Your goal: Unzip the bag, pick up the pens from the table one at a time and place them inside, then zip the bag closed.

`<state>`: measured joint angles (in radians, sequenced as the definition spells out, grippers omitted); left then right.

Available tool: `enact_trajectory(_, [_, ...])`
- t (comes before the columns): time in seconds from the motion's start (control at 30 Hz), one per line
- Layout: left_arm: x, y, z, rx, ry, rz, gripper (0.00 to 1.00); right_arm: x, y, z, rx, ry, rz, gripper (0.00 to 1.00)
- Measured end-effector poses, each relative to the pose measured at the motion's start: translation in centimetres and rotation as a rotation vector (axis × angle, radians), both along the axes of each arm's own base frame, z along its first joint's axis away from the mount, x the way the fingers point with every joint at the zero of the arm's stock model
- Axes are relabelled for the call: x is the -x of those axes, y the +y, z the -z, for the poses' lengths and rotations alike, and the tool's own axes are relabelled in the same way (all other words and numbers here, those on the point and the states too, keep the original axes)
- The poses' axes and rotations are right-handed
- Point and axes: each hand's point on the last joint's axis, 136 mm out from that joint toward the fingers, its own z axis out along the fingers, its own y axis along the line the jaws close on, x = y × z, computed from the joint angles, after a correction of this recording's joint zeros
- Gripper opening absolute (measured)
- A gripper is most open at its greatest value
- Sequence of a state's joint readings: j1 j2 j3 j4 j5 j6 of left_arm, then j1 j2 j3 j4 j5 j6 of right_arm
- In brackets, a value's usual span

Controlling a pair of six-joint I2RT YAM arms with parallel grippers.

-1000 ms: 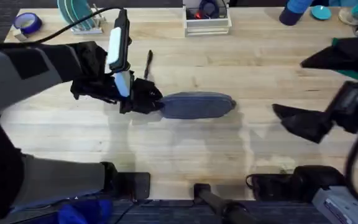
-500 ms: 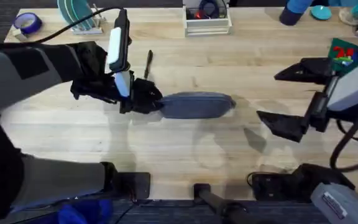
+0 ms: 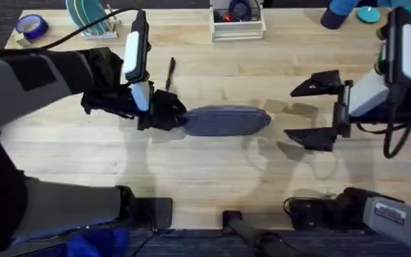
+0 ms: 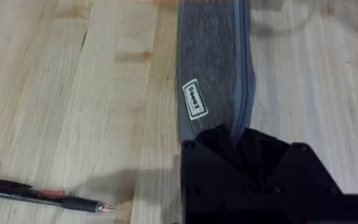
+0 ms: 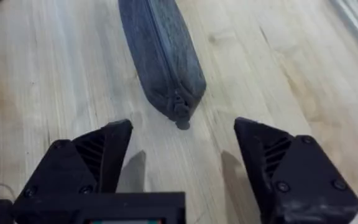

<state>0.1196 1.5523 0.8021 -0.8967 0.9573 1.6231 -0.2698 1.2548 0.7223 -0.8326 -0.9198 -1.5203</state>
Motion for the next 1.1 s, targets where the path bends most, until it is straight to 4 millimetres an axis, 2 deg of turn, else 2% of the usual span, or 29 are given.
enact_trajectory(0.47, [0.0,0.0,0.0,0.0,0.0,0.0,0.042,-0.4,3.3,4.2,-0.003,-0.004,-0.229,0.996])
enact_trajectory(0.77, [0.0,0.0,0.0,0.0,0.0,0.0,0.042,-1.1,3.4,6.3,-0.01,0.03,-0.233,0.996])
enact_trajectory(1.1, [0.0,0.0,0.0,0.0,0.0,0.0,0.042,-1.2,3.4,6.8,-0.015,0.05,-0.224,0.996])
